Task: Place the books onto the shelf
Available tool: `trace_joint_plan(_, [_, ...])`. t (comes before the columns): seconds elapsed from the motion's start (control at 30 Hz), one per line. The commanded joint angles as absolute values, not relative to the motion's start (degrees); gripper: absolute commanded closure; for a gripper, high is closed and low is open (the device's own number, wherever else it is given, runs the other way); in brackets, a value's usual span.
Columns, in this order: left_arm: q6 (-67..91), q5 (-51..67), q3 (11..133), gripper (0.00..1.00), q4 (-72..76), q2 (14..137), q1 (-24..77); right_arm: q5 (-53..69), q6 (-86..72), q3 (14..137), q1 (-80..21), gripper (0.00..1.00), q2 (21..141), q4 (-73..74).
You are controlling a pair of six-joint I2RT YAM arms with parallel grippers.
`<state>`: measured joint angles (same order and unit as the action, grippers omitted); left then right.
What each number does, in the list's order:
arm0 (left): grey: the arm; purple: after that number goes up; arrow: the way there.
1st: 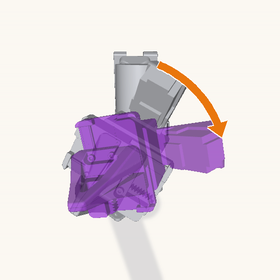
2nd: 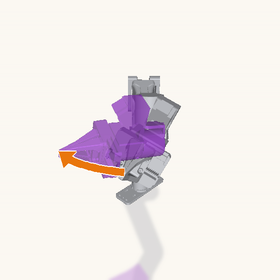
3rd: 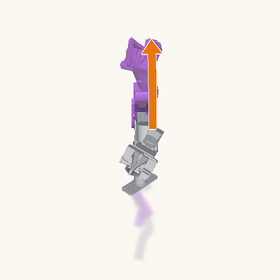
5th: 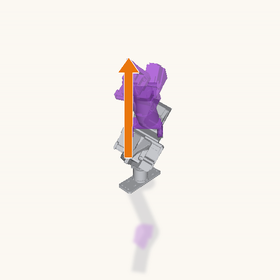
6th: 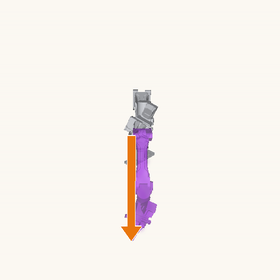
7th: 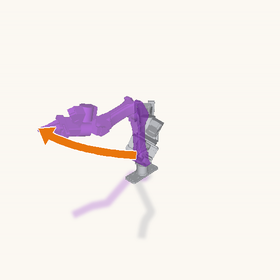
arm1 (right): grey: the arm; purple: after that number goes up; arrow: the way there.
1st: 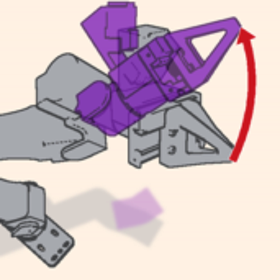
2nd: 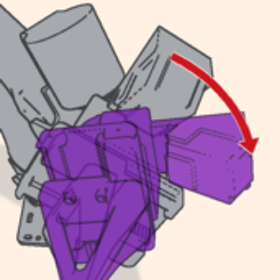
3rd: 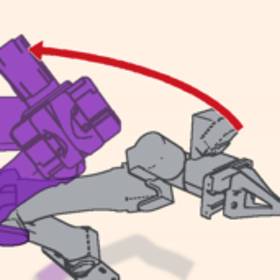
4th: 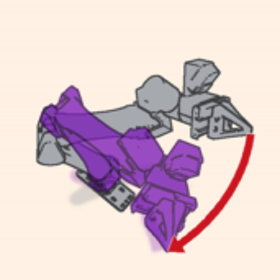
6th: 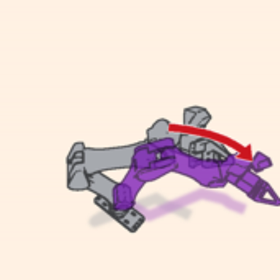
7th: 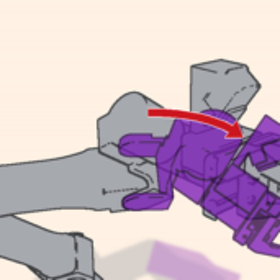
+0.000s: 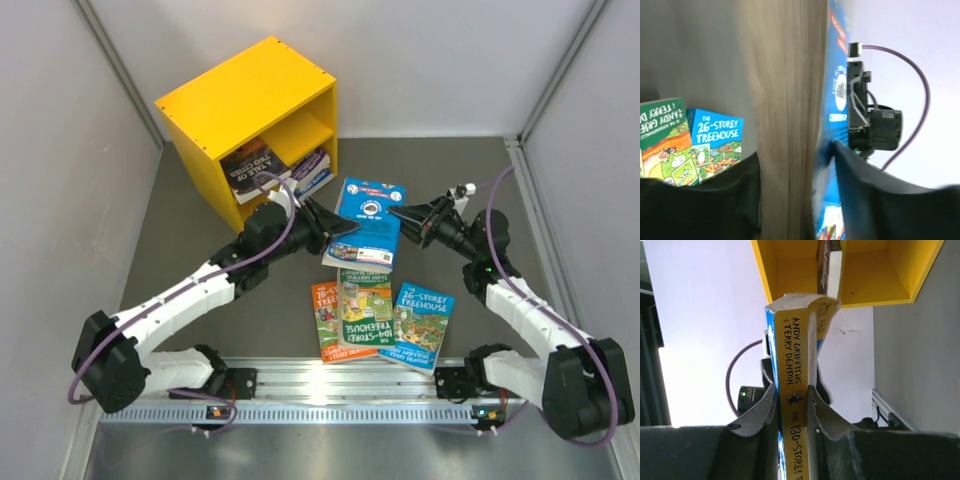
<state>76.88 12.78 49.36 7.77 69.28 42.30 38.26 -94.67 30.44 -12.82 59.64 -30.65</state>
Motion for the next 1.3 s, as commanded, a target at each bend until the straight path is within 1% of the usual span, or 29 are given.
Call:
trace_joint_plan(0.0, [76.5,14.1,51.0,0.59,10.4,69.3,42.5,36.4,-101.4,32.9,-16.5,1.00,61.6,-47.5])
trace_joint_plan(0.03, [75.9,13.9,51.7,0.76,9.3,69.5,42.5,36.4,-101.4,33.5,-17.0,1.00,62.6,-47.5])
trace_joint_plan(0.07, [75.2,13.7,52.5,1.00,8.0,69.7,42.4,36.3,-101.2,33.7,-17.1,1.00,63.0,-47.5])
trace_joint_plan(0.17, [71.3,10.7,56.9,1.00,-2.5,70.2,42.4,36.6,-100.6,35.2,-17.2,1.00,64.4,-45.5])
trace_joint_plan(0.2, [69.9,9.1,58.6,1.00,-5.0,70.1,42.5,36.7,-100.6,35.4,-17.2,0.81,64.9,-45.5])
trace_joint_plan(0.27, [69.8,3.8,59.1,1.00,-10.3,69.1,42.4,36.5,-100.3,36.7,-17.6,0.49,65.8,-44.3])
trace_joint_plan(0.3, [70.0,2.1,58.9,1.00,-11.2,68.5,42.4,36.4,-100.2,37.2,-17.9,0.30,66.1,-43.9])
trace_joint_plan(0.37, [70.5,-2.9,58.9,1.00,-13.4,67.2,41.9,36.0,-99.8,38.7,-19.2,0.21,66.7,-42.7])
trace_joint_plan(0.43, [71.2,-5.9,59.8,1.00,-16.7,67.0,41.9,35.3,-100.0,39.6,-20.7,0.19,67.1,-42.5])
trace_joint_plan(0.5, [71.4,-9.1,61.0,1.00,-18.1,67.1,41.7,34.0,-101.0,40.1,-22.0,0.18,67.4,-42.9])
trace_joint_plan(0.77, [71.8,-18.2,67.3,1.00,-27.5,70.1,41.7,30.5,-105.2,44.2,-28.0,0.18,69.2,-44.3])
trace_joint_plan(0.93, [72.6,-21.4,68.9,1.00,-30.6,70.8,41.7,29.2,-107.3,46.4,-30.4,0.24,69.6,-44.9])
trace_joint_plan(1.07, [73.4,-23.2,68.9,1.00,-32.7,70.4,41.7,28.8,-108.1,46.8,-30.4,0.49,68.8,-43.6])
trace_joint_plan(1.1, [73.6,-23.4,68.6,1.00,-32.9,70.1,41.7,29.1,-108.2,47.1,-30.5,0.58,68.6,-43.2])
trace_joint_plan(1.17, [73.4,-23.7,68.4,1.00,-33.3,70.0,41.8,29.7,-107.9,47.7,-30.4,0.64,68.2,-41.3])
trace_joint_plan(1.27, [73.6,-23.7,67.5,1.00,-33.7,69.6,41.8,30.1,-106.9,47.7,-30.4,0.67,67.2,-38.7])
